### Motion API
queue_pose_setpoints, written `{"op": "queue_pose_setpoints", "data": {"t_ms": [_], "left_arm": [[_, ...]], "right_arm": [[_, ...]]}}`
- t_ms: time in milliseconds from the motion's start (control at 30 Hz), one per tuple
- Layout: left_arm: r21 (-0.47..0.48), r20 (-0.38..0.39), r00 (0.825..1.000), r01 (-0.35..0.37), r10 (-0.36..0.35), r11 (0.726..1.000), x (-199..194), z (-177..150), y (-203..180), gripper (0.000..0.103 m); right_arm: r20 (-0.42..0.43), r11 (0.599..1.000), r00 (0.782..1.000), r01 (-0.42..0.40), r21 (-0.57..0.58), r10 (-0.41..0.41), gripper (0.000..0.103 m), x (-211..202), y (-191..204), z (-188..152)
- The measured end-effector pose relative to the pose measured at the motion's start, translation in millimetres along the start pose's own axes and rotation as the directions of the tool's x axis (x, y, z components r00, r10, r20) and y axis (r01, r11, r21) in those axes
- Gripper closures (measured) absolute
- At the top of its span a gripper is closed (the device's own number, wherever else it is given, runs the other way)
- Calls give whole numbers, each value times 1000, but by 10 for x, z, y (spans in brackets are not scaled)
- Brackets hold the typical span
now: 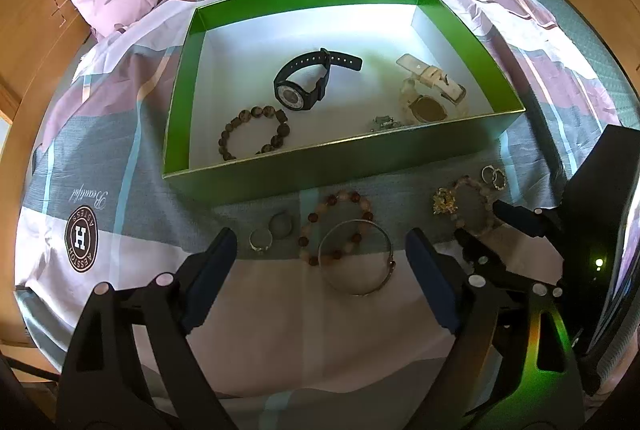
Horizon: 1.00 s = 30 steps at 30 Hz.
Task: Organize jewelry
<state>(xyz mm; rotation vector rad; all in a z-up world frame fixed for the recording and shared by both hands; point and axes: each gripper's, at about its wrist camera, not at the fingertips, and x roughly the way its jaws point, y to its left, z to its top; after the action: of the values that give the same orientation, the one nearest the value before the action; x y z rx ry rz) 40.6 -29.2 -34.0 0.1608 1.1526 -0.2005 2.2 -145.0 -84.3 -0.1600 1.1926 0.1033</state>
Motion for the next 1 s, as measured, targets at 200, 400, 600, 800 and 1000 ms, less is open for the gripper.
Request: {"op": "queue_pose_setpoints", "data": {"t_ms": [200,400,600,800,1000], "left_arm": [[4,-10,1000,-8,8,1000,24,-5,-1,16],[8,-20,1000,-18,18,1000,51,-11,-6,15],[8,-35,999,-30,30,1000,92,-28,11,15],[5,-55,998,-17,17,1000,100,-46,72,15],[-54,-71,995,63,-67,997,66,-73,299,15]], "right_arm": [[5,1000,1000,-21,-16,21,78,-49,29,-9],[-9,996,996,-89,-17,88,94,-80,80,-33],[-4,994,994,-108,-24,108,95,-115,78,-37],[61,989,988,-146,10,145,95,-293,-50,2],[126,977,976,-191,94,179,95,-510,-349,14]]}}
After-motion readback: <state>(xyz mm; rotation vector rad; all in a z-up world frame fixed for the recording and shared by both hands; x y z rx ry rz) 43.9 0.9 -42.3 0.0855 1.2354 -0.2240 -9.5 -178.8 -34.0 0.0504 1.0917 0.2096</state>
